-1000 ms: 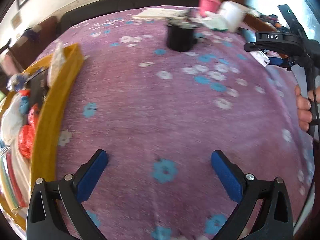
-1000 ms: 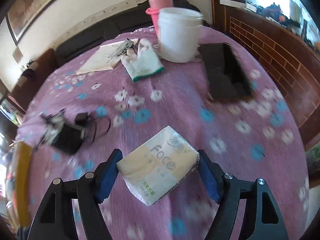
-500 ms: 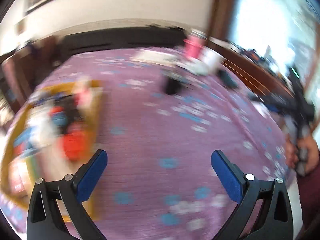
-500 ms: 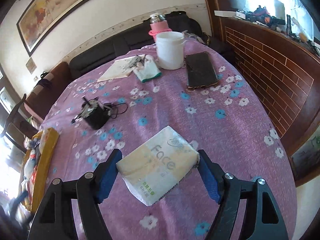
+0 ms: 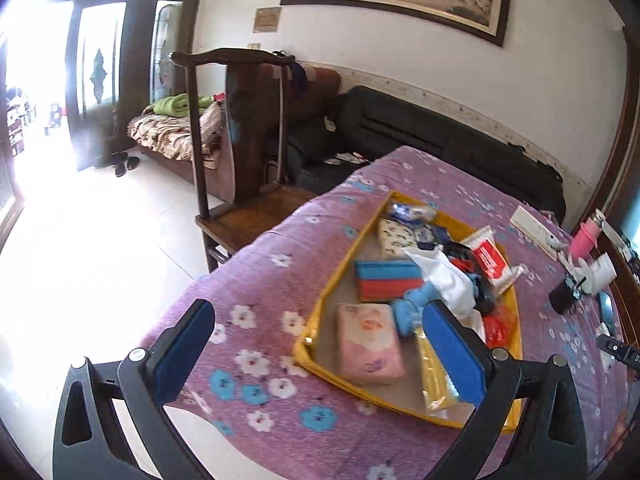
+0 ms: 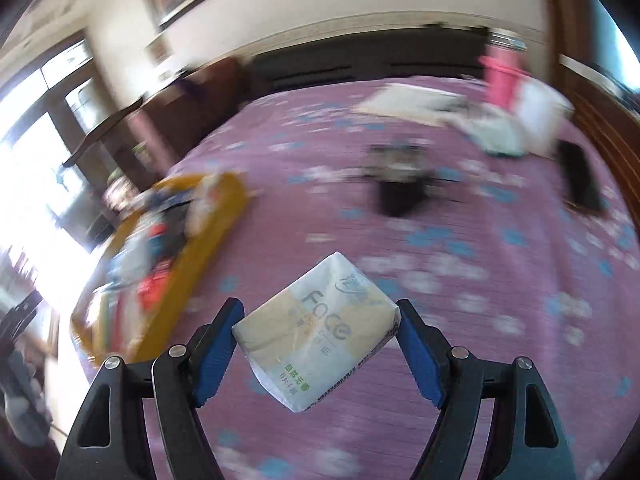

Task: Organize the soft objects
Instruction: 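Lift the Face tissue pack and carry it over the yellow tray with the right tool, then open the right tool to release the tissue pack into the tray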

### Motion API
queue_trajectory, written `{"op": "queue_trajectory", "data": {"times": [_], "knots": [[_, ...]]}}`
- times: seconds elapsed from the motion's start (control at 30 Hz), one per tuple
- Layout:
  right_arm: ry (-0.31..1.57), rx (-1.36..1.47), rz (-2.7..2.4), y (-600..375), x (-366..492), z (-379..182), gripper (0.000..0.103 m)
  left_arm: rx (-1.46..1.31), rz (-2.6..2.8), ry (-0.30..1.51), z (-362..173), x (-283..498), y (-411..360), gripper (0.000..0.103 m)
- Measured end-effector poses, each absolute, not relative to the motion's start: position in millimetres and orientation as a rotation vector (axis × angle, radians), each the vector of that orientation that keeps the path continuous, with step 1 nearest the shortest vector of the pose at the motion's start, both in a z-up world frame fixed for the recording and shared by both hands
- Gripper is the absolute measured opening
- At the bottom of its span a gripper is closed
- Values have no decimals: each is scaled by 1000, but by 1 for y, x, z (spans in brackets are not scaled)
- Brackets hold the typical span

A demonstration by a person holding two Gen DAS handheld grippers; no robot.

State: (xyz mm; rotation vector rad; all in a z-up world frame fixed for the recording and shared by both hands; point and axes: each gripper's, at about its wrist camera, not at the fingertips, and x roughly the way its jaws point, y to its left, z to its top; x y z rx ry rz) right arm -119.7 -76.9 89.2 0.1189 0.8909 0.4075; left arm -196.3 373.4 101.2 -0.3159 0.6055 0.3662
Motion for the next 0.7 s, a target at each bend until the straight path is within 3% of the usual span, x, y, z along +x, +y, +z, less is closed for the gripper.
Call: {"op": "queue_trajectory", "data": {"times": [0.5, 0.7], "knots": [[896, -144, 840, 165, -131, 95, 81, -397, 394, 618, 71, -225, 428, 103], [1043, -82, 982, 207, -131, 66, 81, -438, 417, 622, 61, -237, 452, 103]]}}
